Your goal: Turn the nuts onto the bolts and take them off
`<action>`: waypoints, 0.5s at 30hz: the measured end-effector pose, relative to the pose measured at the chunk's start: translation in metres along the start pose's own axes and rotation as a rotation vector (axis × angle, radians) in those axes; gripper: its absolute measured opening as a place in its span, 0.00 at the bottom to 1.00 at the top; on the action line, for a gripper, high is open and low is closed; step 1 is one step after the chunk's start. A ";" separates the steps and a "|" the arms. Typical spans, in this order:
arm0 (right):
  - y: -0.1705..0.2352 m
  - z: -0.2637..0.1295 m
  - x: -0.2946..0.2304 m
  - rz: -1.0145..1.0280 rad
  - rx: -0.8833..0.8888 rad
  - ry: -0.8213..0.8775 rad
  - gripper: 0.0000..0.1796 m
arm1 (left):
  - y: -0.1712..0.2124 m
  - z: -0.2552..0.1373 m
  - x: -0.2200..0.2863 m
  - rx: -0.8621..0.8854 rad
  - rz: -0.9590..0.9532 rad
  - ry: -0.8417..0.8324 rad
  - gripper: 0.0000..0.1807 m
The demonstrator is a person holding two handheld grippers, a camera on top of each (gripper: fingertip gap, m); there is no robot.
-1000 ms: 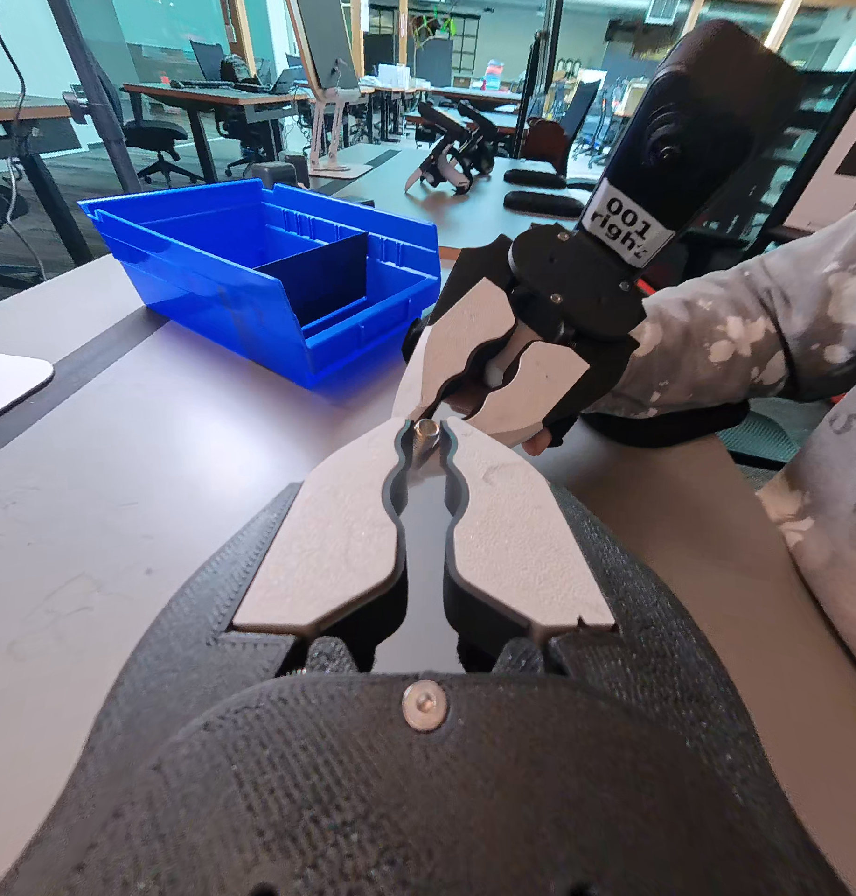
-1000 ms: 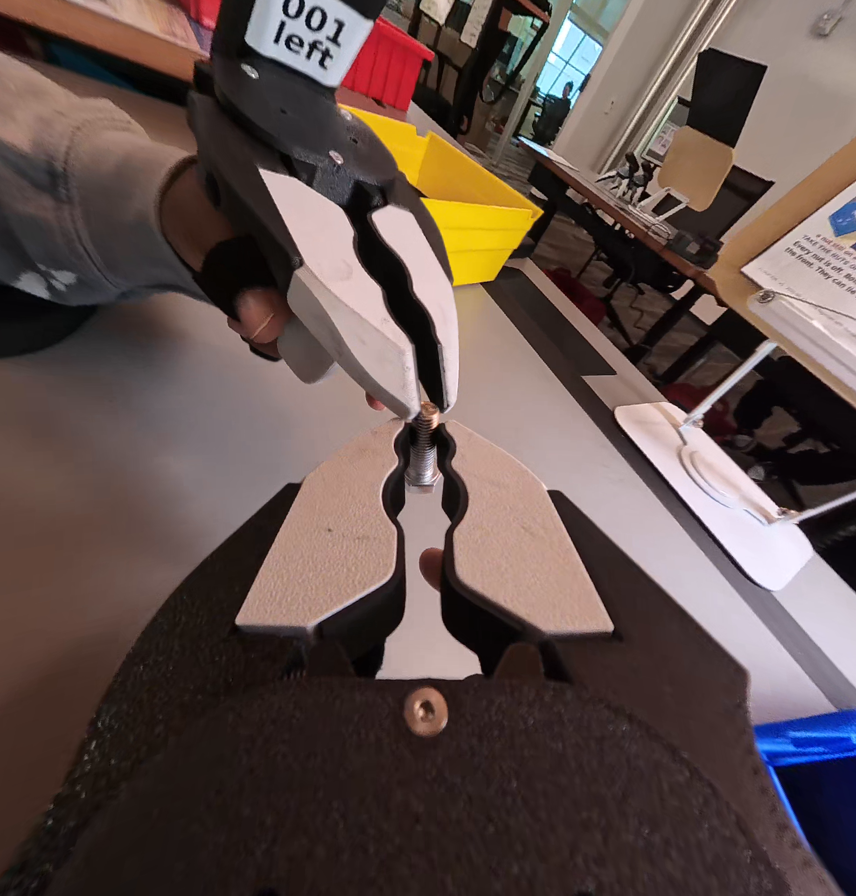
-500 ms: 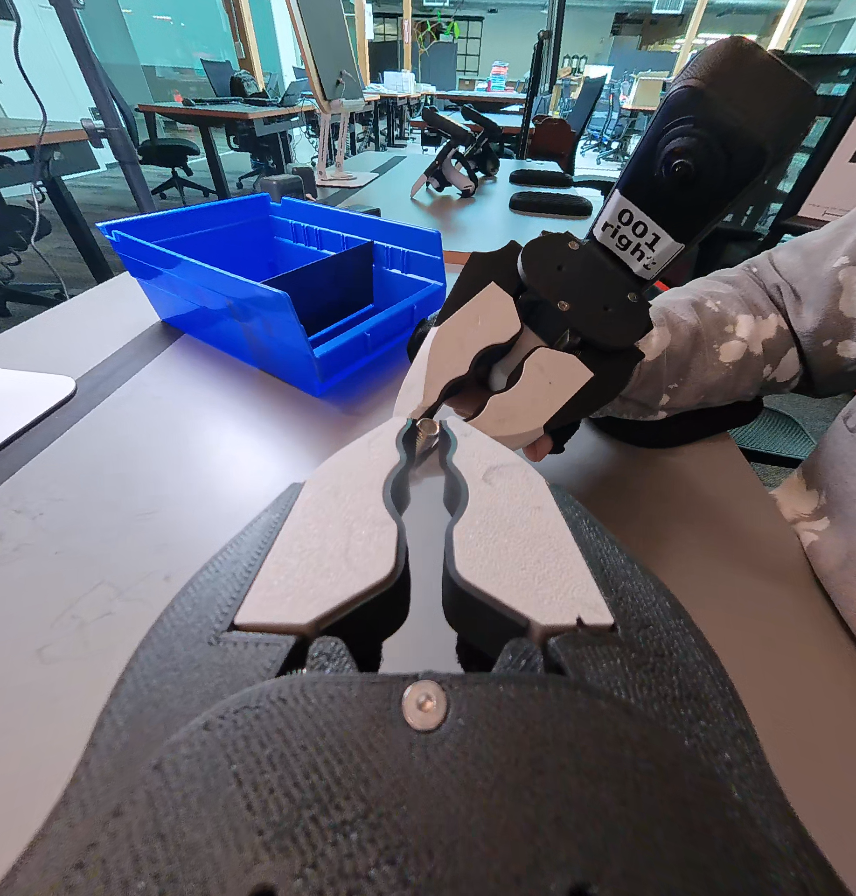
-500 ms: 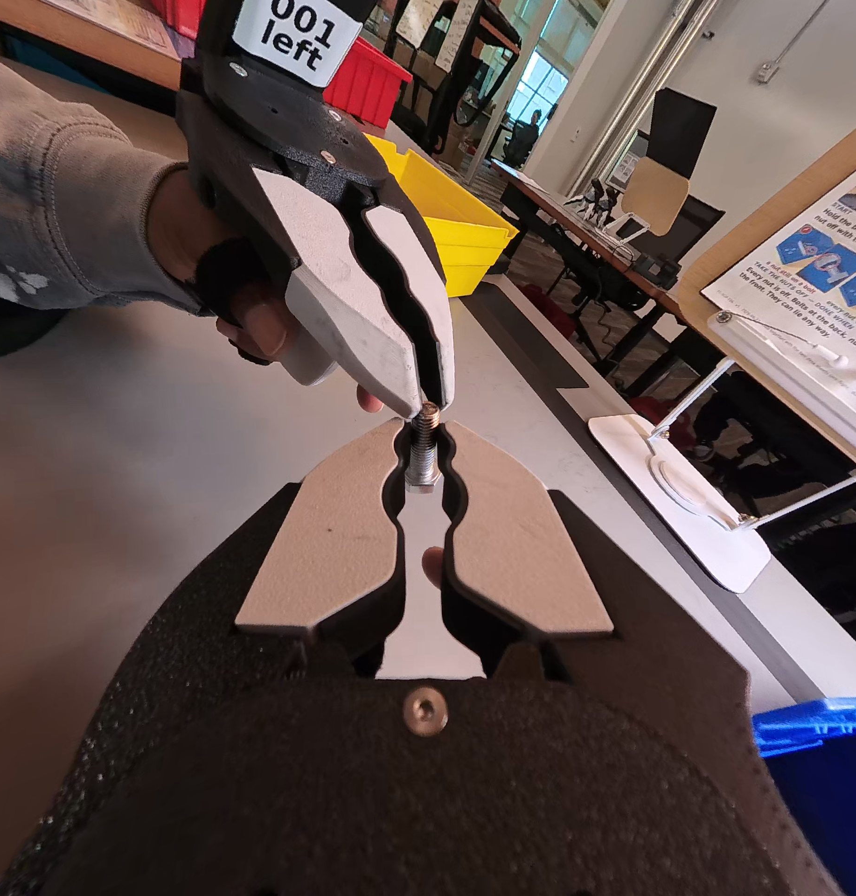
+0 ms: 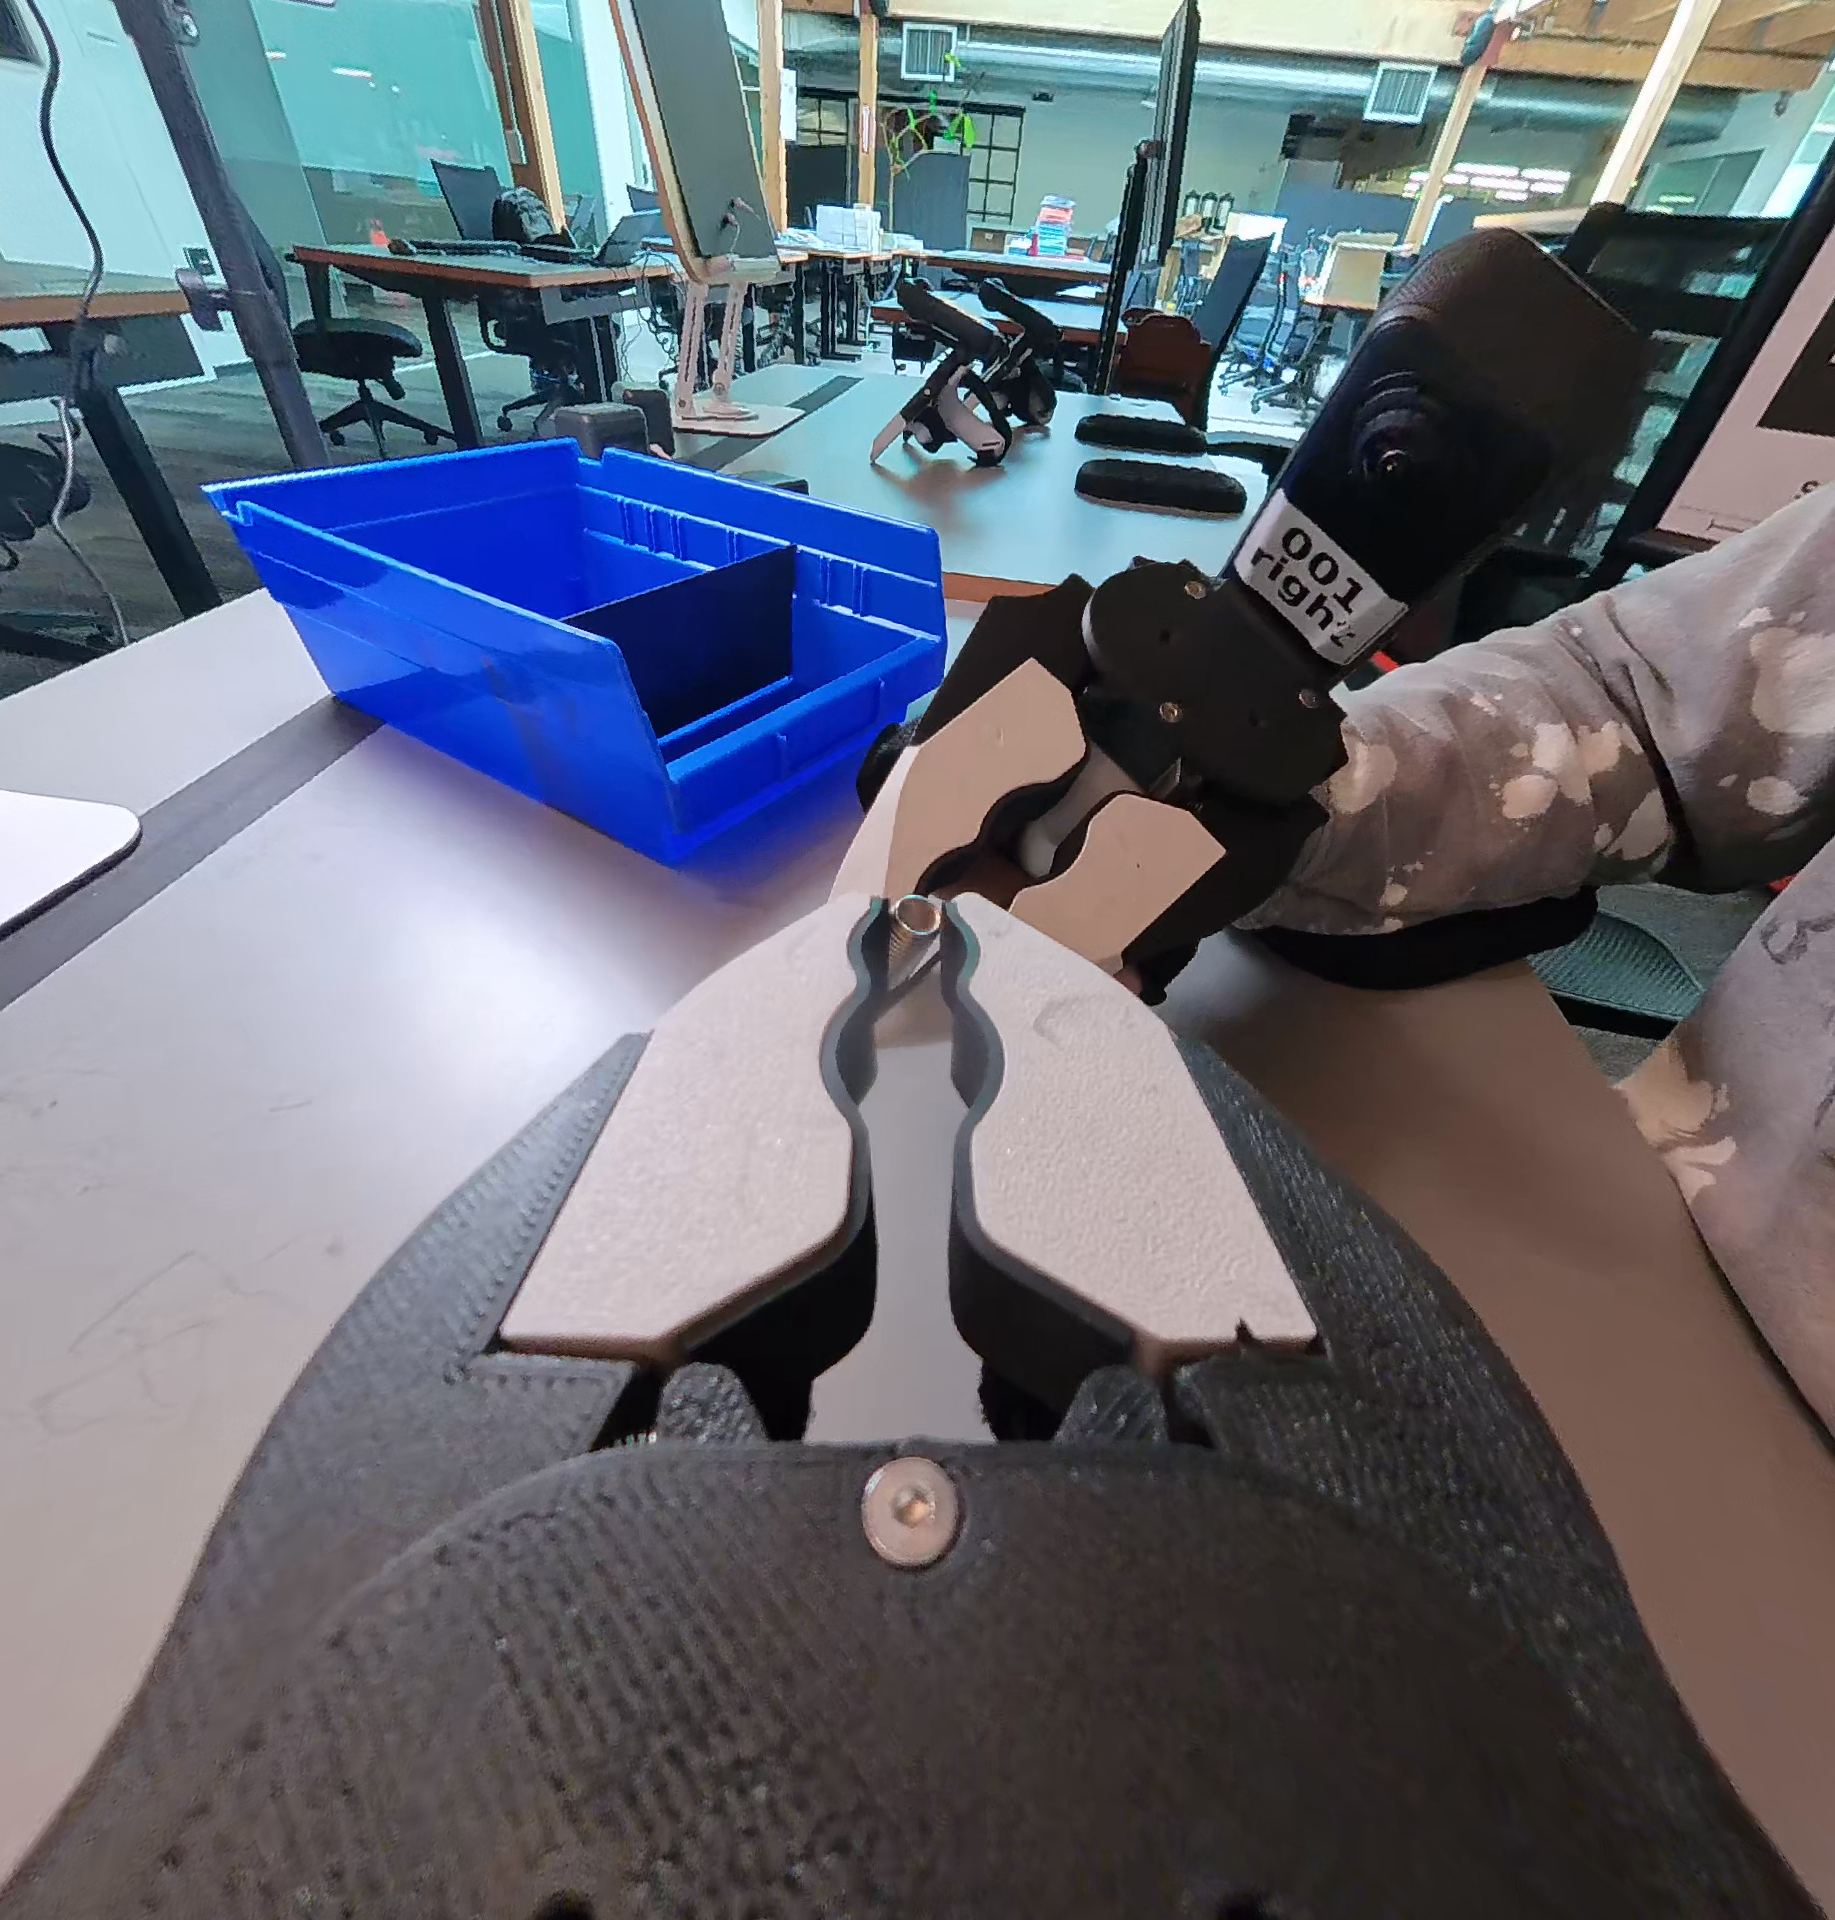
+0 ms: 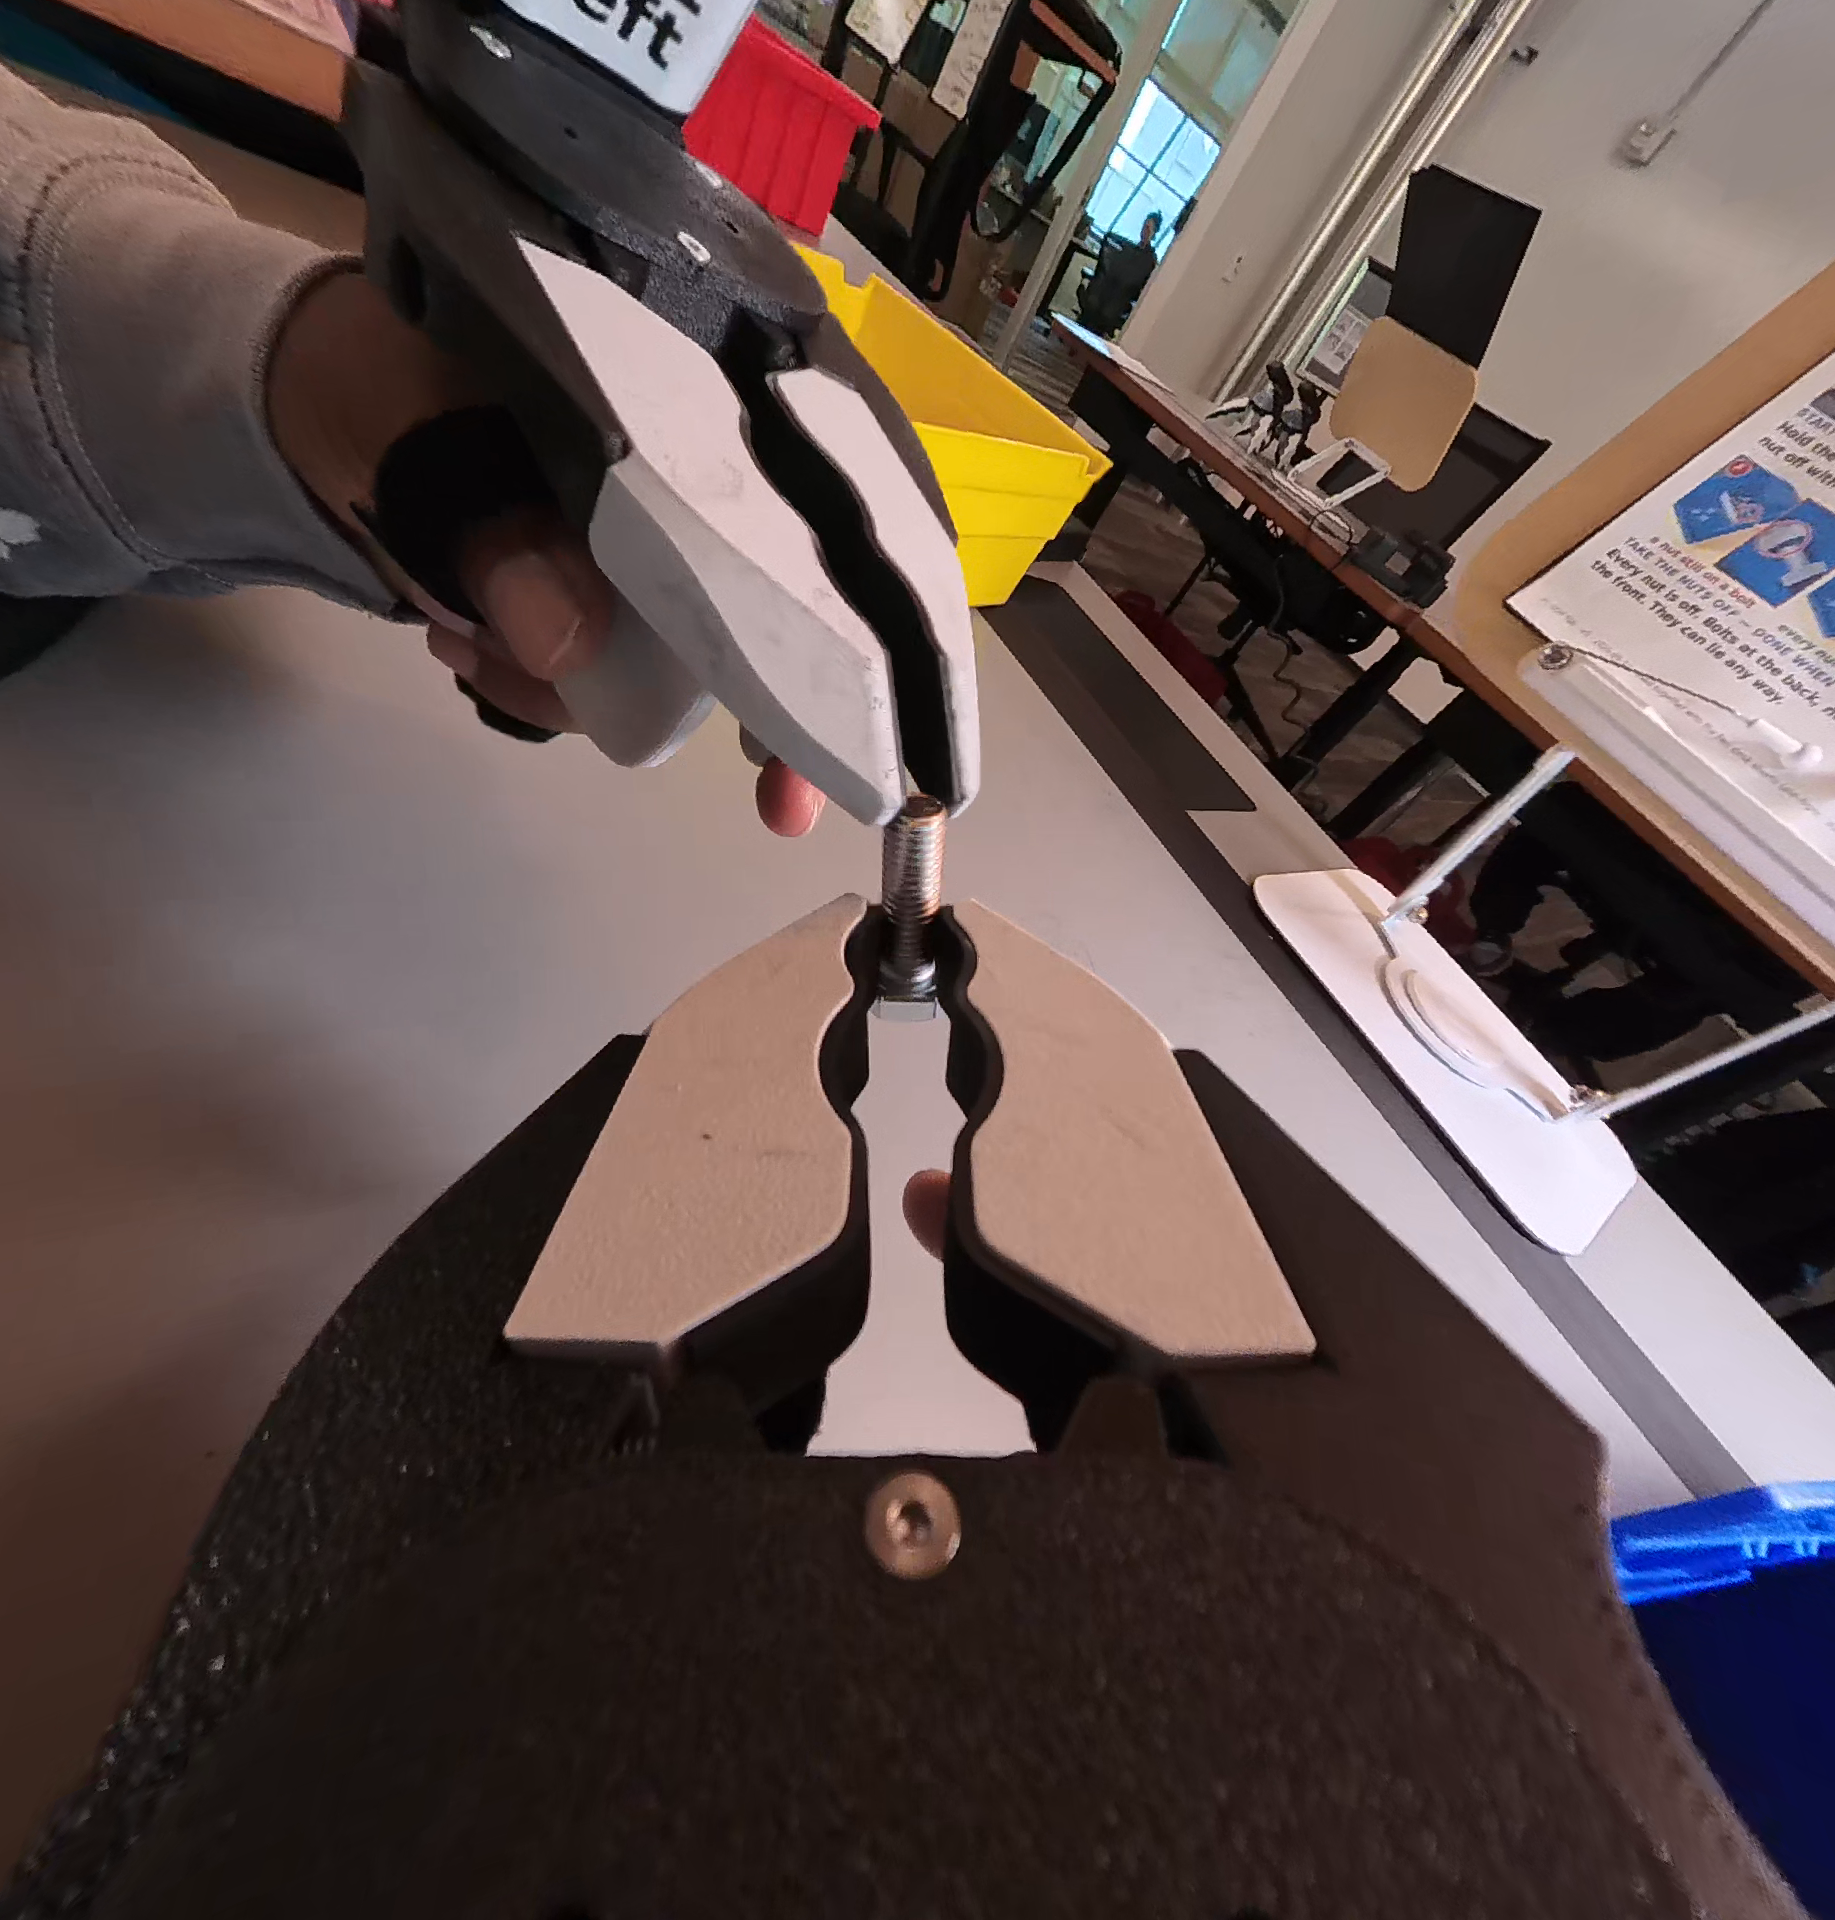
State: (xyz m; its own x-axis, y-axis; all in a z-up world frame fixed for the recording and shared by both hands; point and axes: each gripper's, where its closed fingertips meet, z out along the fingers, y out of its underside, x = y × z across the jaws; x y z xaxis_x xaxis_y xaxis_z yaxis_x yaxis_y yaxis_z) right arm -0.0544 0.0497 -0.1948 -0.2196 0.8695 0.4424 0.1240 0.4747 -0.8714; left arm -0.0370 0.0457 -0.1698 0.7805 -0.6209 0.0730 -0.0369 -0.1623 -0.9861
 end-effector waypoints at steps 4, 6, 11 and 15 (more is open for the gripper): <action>0.004 0.002 -0.002 -0.010 -0.039 0.004 0.05 | 0.005 0.001 -0.004 -0.013 0.005 -0.023 0.11; 0.003 0.002 -0.003 -0.009 -0.042 -0.003 0.05 | 0.009 0.003 -0.002 -0.035 0.022 -0.019 0.10; -0.004 0.000 -0.004 0.048 0.009 -0.022 0.05 | 0.004 0.002 -0.001 -0.035 0.045 -0.026 0.06; -0.002 0.001 0.001 0.178 0.041 -0.058 0.16 | 0.005 -0.002 -0.010 -0.062 0.005 -0.066 0.06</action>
State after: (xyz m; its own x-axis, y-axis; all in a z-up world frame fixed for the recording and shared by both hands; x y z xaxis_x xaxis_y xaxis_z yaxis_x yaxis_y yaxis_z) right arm -0.0556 0.0492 -0.1929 -0.2533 0.9295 0.2681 0.1267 0.3067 -0.9433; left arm -0.0458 0.0495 -0.1747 0.8195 -0.5703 0.0562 -0.0778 -0.2079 -0.9751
